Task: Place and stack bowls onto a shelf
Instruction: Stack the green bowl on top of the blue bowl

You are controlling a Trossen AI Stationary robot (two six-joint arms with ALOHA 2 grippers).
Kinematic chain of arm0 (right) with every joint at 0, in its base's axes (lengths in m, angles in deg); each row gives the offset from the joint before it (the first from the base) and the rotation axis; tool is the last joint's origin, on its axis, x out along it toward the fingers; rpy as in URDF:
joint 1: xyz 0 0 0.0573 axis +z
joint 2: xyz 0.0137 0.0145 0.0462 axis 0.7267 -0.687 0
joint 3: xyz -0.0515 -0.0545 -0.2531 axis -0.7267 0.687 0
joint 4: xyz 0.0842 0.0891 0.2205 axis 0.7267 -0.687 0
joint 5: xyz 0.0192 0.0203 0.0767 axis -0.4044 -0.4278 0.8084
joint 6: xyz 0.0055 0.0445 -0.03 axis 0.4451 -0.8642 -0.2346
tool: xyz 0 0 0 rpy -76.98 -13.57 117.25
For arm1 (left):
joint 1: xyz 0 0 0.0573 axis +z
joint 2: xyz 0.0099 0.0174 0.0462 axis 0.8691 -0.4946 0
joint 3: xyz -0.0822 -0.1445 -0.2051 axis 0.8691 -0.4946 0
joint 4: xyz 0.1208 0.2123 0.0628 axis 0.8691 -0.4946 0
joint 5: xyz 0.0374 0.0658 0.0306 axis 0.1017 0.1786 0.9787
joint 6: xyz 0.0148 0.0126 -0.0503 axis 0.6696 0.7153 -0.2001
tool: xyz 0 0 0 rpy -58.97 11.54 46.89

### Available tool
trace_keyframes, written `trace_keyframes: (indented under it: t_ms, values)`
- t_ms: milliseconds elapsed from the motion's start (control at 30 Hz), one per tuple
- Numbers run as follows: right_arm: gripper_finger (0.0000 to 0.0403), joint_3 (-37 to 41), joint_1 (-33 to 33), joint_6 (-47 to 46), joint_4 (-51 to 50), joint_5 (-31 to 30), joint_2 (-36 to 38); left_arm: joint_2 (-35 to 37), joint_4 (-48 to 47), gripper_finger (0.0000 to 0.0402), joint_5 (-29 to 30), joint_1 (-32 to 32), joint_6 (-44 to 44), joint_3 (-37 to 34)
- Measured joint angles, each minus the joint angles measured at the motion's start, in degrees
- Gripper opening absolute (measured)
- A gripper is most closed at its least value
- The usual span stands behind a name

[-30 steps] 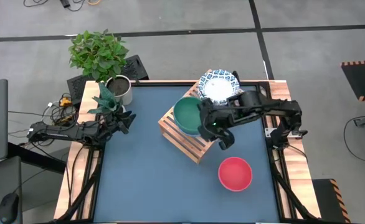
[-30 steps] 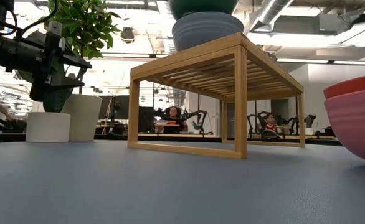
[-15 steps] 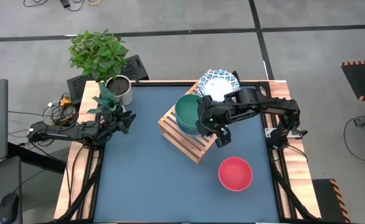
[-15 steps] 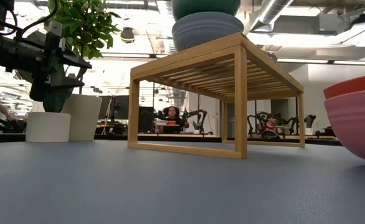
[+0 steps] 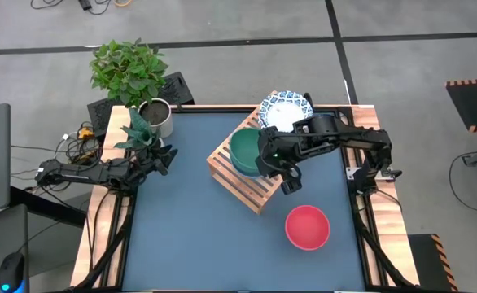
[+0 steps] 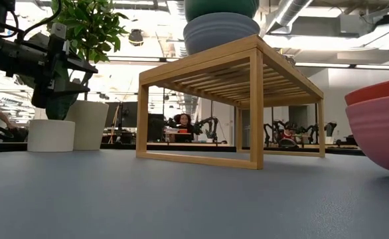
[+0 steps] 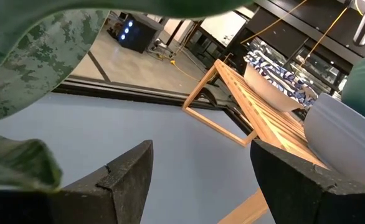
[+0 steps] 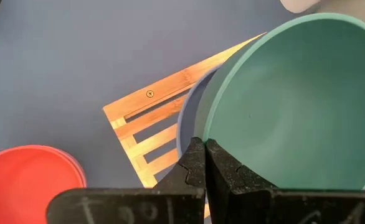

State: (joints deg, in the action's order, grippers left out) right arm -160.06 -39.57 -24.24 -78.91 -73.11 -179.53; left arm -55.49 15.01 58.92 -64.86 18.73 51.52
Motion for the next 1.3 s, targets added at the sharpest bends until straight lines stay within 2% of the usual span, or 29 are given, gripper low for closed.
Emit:
trace_keyframes:
  t_ms: [567, 867, 1300]
  values:
    - [0.0017, 0.2, -0.9, -1.6, 0.1, 1.1, -1.2, 0.0, 0.0, 0.0253, 0.0, 0.0, 0.0, 0.0]
    - [0.0017, 8.2, -1.3, -1.5, 0.0, 1.4, -1.1, 0.0, 0.0, 0.0253, 0.0, 0.0, 0.0, 0.0]
    - [0.0051, 8.4, -1.6, -5.0, 0.0, 0.8, -1.1, 0.0, -0.1, 0.0253, 1.5, 0.0, 0.0, 0.0]
